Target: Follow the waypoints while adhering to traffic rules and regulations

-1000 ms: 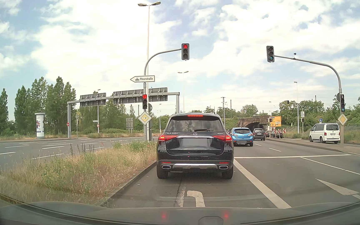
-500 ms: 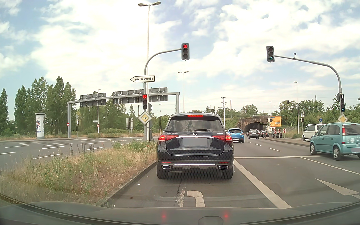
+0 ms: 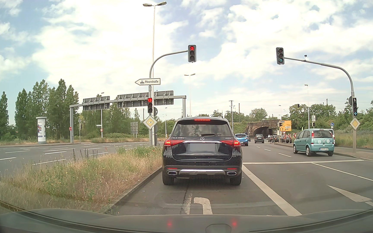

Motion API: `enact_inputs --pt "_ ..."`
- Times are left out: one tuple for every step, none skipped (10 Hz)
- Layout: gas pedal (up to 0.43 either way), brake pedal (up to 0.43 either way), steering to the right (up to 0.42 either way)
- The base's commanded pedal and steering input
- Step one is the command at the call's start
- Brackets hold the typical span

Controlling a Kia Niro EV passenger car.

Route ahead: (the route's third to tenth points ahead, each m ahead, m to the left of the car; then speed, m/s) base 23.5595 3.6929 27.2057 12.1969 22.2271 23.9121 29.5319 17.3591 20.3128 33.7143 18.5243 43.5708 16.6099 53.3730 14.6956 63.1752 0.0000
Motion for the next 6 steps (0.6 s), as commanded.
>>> enact_inputs --pt "0.000 0.299 0.005" --pt "0.000 0.299 0.006" --pt "0.000 0.299 0.006" --pt "0.000 0.299 0.006" --pt "0.000 0.299 0.005" --pt "0.000 0.299 0.006"
